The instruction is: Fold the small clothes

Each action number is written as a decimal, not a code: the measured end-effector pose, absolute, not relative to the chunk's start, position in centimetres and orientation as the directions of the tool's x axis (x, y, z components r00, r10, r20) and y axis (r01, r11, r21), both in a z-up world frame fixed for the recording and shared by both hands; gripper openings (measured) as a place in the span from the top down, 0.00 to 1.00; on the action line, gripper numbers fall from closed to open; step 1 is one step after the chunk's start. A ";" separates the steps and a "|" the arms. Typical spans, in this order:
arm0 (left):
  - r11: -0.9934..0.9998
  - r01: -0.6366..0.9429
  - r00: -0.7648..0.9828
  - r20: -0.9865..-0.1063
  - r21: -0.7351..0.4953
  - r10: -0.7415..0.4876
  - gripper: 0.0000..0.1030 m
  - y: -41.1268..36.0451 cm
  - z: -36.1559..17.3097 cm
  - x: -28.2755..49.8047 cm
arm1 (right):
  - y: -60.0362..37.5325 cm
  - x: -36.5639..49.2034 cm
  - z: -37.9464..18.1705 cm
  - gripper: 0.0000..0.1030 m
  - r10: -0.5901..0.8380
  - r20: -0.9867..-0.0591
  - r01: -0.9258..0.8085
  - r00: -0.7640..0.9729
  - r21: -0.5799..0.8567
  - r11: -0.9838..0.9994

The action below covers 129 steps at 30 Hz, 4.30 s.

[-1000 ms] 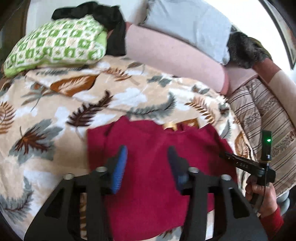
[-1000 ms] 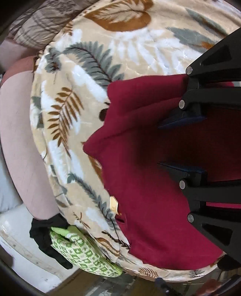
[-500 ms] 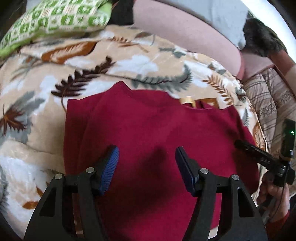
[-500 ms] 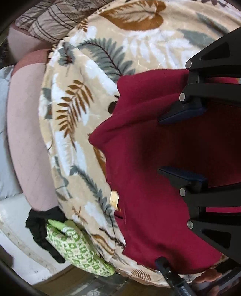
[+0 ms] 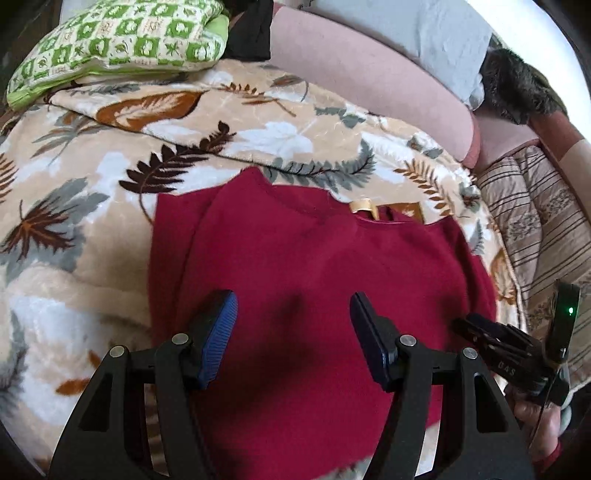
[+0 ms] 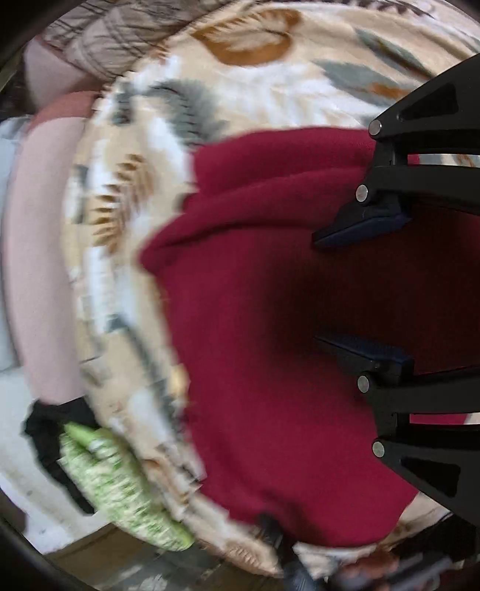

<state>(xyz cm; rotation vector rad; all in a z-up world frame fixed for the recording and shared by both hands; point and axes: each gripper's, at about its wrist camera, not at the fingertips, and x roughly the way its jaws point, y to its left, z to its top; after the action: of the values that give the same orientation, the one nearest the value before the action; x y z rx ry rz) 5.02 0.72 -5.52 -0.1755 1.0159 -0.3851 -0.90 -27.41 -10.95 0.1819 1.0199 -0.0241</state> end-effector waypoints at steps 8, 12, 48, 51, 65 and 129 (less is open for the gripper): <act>0.915 0.199 0.480 -0.780 -0.350 -0.402 0.24 3.7 -3.6 2.4 | -25.6 -2.1 -5.9 0.55 0.111 -0.794 0.070 0.598 0.189 0.979; 0.921 0.179 0.464 -0.796 -0.345 -0.389 0.24 5.0 -4.3 1.0 | -23.6 -1.8 -6.5 0.55 0.156 -0.801 0.039 0.579 0.217 0.975; 0.933 0.096 0.423 -0.834 -0.347 -0.354 0.24 6.5 -9.0 0.0 | -19.2 5.1 -9.7 0.50 0.221 -0.850 -0.027 0.478 0.237 0.971; 0.933 0.090 0.423 -0.835 -0.347 -0.352 0.24 6.4 -9.2 0.0 | -18.7 5.1 -8.9 0.50 0.235 -0.840 -0.038 0.488 0.249 0.968; 0.912 0.071 0.411 -0.822 -0.403 -0.395 0.24 7.0 -10.1 0.2 | -12.3 7.8 -7.7 0.47 0.314 -0.834 -0.126 0.453 0.289 0.949; 0.625 0.659 0.169 -0.727 -0.419 -0.666 0.73 -17.0 -1.4 -4.7 | -39.1 0.8 -8.4 0.83 0.273 -0.705 0.188 0.654 0.501 0.845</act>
<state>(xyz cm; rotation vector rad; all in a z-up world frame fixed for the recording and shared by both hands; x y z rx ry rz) -4.65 -16.97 -1.43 -0.0082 1.0376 -0.9416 0.77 -39.11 -8.43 0.5816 0.8695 0.0514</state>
